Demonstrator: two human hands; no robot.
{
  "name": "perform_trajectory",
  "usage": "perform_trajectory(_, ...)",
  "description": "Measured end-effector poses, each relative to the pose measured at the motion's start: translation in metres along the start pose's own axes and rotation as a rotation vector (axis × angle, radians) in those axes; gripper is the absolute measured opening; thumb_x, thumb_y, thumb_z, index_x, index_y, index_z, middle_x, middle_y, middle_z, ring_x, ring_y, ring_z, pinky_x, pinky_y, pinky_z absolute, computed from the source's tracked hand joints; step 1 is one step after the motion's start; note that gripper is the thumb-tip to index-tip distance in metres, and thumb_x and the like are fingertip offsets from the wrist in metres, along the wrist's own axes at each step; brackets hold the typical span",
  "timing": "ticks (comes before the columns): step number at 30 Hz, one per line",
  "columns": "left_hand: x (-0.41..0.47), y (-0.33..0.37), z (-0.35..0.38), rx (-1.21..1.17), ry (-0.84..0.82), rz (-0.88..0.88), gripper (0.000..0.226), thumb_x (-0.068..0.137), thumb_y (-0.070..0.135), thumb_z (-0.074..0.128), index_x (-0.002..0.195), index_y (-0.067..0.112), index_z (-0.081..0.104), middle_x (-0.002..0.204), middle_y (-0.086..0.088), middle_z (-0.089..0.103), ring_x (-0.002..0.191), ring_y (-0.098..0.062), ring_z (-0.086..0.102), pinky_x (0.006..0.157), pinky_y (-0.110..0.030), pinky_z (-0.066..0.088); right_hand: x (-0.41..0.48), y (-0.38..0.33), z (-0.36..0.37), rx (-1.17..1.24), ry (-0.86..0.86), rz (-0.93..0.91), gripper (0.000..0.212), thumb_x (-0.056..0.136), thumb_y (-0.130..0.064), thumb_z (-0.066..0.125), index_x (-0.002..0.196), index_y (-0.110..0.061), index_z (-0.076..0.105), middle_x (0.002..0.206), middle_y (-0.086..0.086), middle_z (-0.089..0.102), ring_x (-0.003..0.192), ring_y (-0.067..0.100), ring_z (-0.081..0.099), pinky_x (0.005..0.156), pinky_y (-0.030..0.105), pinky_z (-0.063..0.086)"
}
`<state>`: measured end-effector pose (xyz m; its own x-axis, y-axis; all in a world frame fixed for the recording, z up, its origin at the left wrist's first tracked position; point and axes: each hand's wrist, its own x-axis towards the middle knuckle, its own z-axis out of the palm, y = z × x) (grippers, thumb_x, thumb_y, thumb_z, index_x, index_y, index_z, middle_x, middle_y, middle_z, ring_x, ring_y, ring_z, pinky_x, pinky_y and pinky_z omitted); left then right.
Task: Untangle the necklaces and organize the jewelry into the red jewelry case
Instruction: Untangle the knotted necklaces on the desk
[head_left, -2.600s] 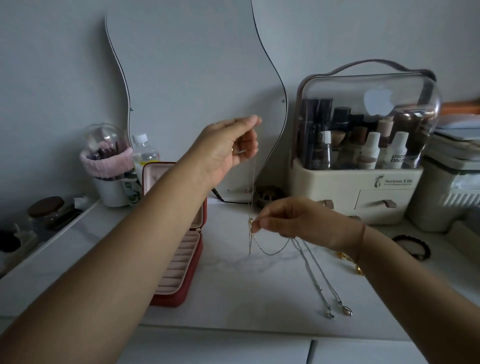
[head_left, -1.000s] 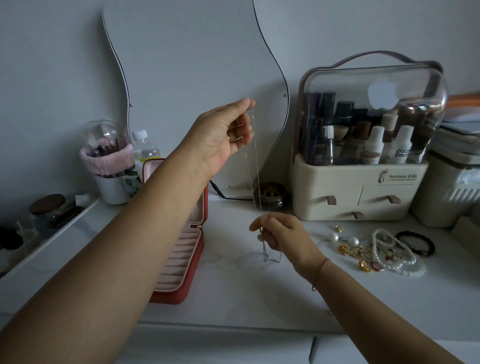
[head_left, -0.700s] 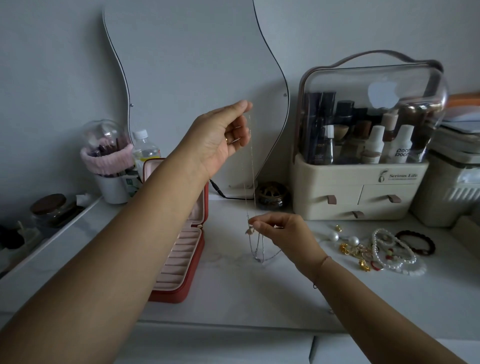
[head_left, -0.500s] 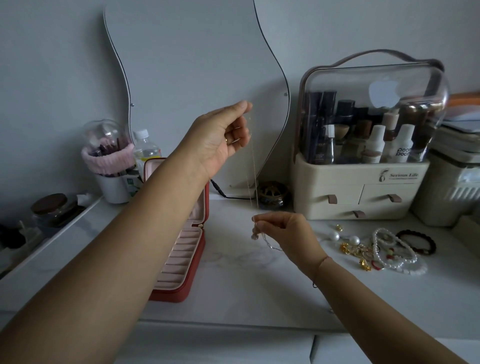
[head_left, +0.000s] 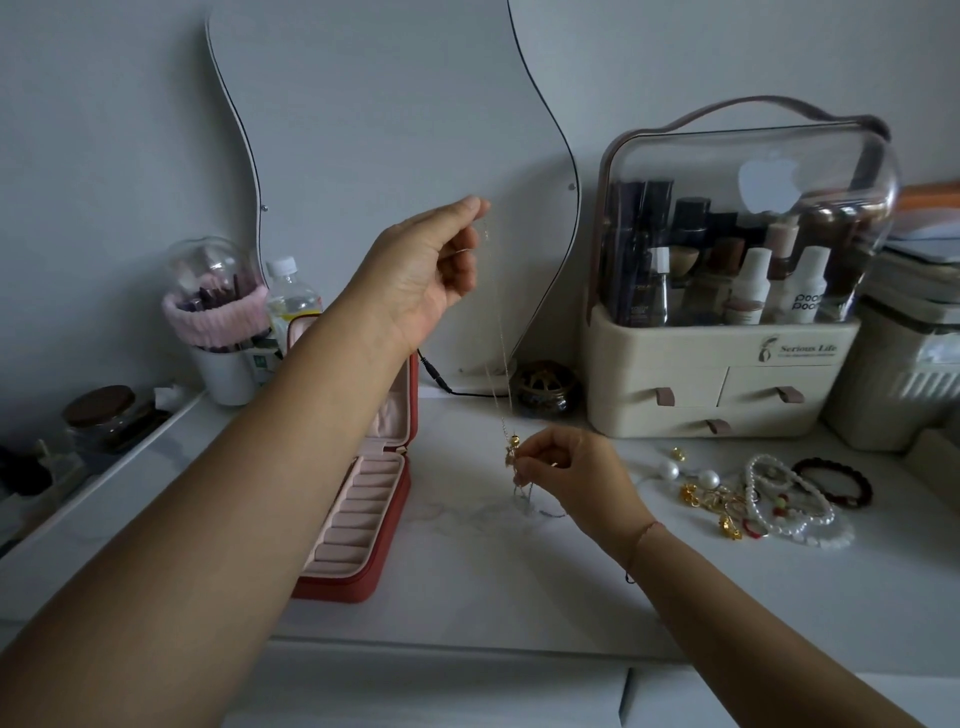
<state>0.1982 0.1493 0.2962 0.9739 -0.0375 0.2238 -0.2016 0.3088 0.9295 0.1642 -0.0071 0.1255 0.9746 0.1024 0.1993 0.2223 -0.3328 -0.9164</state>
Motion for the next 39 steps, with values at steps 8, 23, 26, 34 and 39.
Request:
perform_trajectory(8, 0.002, 0.003, -0.005, 0.042, -0.031, 0.020, 0.010, 0.093, 0.023, 0.058, 0.093, 0.017, 0.066, 0.058, 0.009, 0.045, 0.039, -0.003, 0.025, 0.035, -0.016, 0.015, -0.001, 0.003, 0.000, -0.064, -0.034, 0.052, 0.017, 0.087, -0.010, 0.062, 0.081, -0.025, 0.068, 0.067, -0.004, 0.072, 0.071, 0.030, 0.064, 0.070, 0.035, 0.051)
perform_trajectory(23, -0.007, -0.043, -0.023, 0.155, -0.106, -0.063, 0.019, 0.097, 0.018, 0.050, 0.109, 0.019, 0.064, 0.047, 0.010, 0.027, 0.037, -0.003, 0.019, 0.033, -0.016, 0.014, 0.012, -0.038, -0.020, 0.517, -0.121, 0.012, 0.008, 0.091, -0.007, 0.057, 0.086, -0.006, 0.062, 0.058, 0.002, 0.048, 0.045, 0.008, 0.029, 0.041, 0.016, 0.024)
perform_trajectory(26, -0.012, -0.056, -0.024, 0.151, -0.102, -0.096, 0.020, 0.097, 0.017, 0.050, 0.112, 0.017, 0.064, 0.048, 0.010, 0.027, 0.036, -0.002, 0.019, 0.032, -0.014, 0.014, 0.017, -0.053, -0.024, 0.554, -0.128, -0.065, 0.006, 0.088, -0.009, 0.060, 0.085, -0.007, 0.064, 0.054, 0.000, 0.046, 0.042, 0.007, 0.028, 0.039, 0.016, 0.022)
perform_trajectory(34, -0.022, -0.084, -0.029, 0.137, -0.053, -0.201, 0.020, 0.090, 0.021, 0.061, 0.109, 0.016, 0.066, 0.048, 0.010, 0.024, 0.038, -0.005, 0.016, 0.033, -0.017, 0.011, 0.024, -0.086, -0.038, 0.660, -0.205, -0.221, 0.007, 0.087, -0.015, 0.059, 0.085, -0.009, 0.064, 0.062, 0.005, 0.047, 0.046, 0.009, 0.027, 0.043, 0.021, 0.017)
perform_trajectory(39, -0.027, -0.101, -0.036, 0.142, -0.014, -0.263, 0.025, 0.090, 0.024, 0.063, 0.113, 0.015, 0.064, 0.051, 0.008, 0.021, 0.039, -0.006, 0.014, 0.035, -0.016, 0.011, 0.027, -0.095, -0.044, 0.684, -0.215, -0.250, 0.011, 0.082, -0.019, 0.059, 0.087, -0.009, 0.063, 0.059, 0.003, 0.051, 0.044, 0.009, 0.030, 0.042, 0.018, 0.022)
